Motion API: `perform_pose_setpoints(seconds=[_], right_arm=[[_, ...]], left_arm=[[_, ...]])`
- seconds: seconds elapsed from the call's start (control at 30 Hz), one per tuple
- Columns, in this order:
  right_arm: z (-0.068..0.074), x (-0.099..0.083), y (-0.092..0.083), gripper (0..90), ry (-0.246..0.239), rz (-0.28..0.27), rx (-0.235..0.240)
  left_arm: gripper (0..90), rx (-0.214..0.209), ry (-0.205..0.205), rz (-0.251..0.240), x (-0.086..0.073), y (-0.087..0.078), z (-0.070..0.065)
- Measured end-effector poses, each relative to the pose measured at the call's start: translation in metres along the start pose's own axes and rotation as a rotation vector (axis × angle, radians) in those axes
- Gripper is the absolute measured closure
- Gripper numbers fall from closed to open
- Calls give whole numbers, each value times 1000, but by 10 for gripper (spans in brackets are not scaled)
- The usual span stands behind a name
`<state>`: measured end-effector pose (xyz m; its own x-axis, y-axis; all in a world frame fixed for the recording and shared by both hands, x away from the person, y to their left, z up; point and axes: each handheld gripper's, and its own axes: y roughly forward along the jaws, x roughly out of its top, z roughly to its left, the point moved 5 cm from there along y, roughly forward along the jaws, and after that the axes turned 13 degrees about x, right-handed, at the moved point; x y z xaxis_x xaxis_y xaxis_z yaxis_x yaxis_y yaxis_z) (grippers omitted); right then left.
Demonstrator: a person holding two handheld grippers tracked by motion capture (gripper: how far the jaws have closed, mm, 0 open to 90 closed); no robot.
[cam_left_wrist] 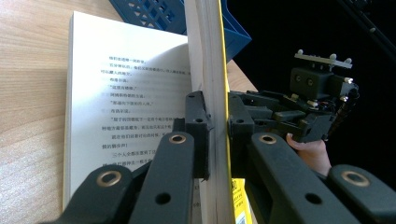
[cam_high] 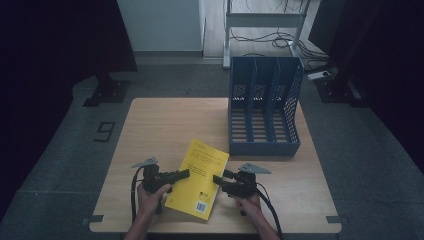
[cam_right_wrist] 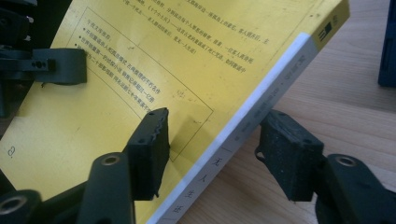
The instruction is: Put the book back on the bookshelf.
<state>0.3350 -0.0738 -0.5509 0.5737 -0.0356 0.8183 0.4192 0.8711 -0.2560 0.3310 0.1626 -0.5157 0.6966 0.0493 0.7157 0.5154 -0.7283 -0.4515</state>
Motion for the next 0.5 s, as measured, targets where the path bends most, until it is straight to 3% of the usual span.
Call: perform_pose_setpoints(seconds=[0.5], right_arm=[[1,2,-3,468,0,-29,29]], left_arm=[[832,-7,9,21,-1,0,3]])
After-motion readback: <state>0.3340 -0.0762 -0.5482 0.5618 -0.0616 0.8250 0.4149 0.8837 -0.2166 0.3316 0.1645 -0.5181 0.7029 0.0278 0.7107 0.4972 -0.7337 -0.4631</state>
